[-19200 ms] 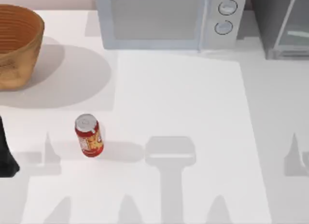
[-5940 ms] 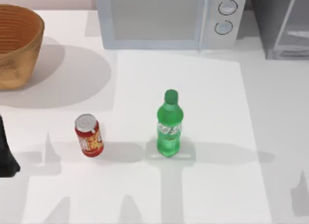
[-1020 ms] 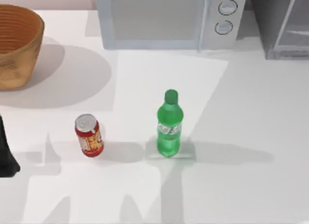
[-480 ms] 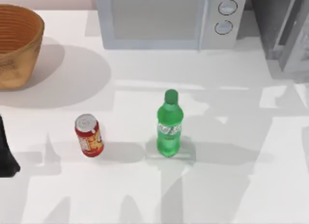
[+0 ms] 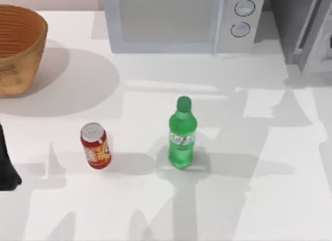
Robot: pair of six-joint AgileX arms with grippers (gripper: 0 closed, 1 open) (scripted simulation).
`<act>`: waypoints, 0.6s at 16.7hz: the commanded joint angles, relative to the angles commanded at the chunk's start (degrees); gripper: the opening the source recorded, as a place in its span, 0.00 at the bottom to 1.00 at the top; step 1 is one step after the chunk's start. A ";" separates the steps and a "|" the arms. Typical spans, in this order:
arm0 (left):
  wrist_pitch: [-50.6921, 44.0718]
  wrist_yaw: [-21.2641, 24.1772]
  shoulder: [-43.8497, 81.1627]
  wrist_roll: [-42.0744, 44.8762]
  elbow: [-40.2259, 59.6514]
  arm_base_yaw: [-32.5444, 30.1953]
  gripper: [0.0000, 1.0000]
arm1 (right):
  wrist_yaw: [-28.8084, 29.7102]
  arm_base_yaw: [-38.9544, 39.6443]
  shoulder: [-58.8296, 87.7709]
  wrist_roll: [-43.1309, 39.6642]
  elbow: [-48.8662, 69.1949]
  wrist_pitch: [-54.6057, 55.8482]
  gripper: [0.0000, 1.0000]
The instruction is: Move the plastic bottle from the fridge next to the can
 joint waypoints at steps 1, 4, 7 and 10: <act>0.00 0.00 0.00 0.00 0.00 0.00 1.00 | -0.01 -0.02 0.67 0.08 0.76 -0.11 1.00; 0.00 0.00 0.00 0.00 0.00 0.00 1.00 | -0.10 0.02 5.47 0.30 6.44 -1.16 1.00; 0.00 0.00 0.00 0.00 0.00 0.00 1.00 | -0.01 0.11 12.12 0.26 14.89 -2.85 1.00; 0.00 0.00 0.00 0.00 0.00 0.00 1.00 | 0.26 0.10 17.80 0.17 22.44 -4.47 1.00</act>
